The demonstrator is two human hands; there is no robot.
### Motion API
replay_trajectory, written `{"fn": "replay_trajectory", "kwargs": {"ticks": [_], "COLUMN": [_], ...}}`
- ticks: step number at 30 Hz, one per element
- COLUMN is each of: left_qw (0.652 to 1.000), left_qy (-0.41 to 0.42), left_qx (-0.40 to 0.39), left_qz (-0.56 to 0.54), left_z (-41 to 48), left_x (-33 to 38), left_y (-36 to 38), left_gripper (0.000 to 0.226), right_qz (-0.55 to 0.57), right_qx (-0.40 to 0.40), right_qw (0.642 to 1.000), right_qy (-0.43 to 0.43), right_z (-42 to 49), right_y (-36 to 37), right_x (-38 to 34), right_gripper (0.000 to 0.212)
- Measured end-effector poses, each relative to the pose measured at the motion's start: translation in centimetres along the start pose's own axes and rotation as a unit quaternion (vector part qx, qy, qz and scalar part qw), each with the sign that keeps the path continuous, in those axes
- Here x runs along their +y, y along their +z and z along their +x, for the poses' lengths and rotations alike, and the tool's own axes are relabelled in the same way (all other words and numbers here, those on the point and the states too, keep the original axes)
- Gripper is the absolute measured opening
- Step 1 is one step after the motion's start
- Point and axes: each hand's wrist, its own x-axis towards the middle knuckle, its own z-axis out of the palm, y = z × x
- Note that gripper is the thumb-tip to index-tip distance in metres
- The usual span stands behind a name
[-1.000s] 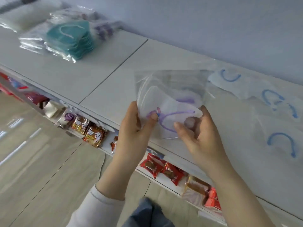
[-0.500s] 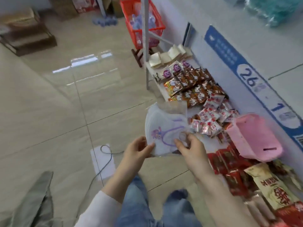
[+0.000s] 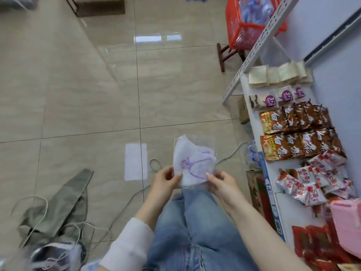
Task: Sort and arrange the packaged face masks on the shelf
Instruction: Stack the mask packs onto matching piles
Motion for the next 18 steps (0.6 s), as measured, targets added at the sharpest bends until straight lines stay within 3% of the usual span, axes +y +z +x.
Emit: {"fn": "replay_trajectory", "kwargs": {"ticks": [3,6,8,13,18], "left_qw": [1.000,0.999,0.997,0.982,0.951], "left_qy": [0.007,0.044,0.076,0.181,0.274], "left_qx": [0.000,0.009,0.003,-0.052,-0.141], "left_qz": [-0.004,-0.021,-0.027,-0.036,-0.023], "left_z": [3.6,8.0,10.8,15.8,17.4], "left_x": [3.3,8.6,13.2,24.7,33.7], "left_y": [-0.4,-0.1,0.4,3.4,8.4], "left_gripper": [0.026,0.008,0.016,0.012,0.011], "right_qz": [0.007,0.018,0.039,0.088,0.138], "right_qx": [0.006,0.008,0.018,0.054,0.145], "right_qw": [1.000,0.998,0.994,0.972,0.936], "right_qy": [-0.018,-0.061,-0.100,-0.212,-0.290], "right_z": [3.0,5.9,7.3,8.6,7.5], "right_y": [1.4,2.4,2.7,1.9,-1.6], "right_x": [-3.9,-9.9,-14.4,-25.6,-33.1], "right_gripper": [0.009,0.004,0.008,0.011,0.008]}}
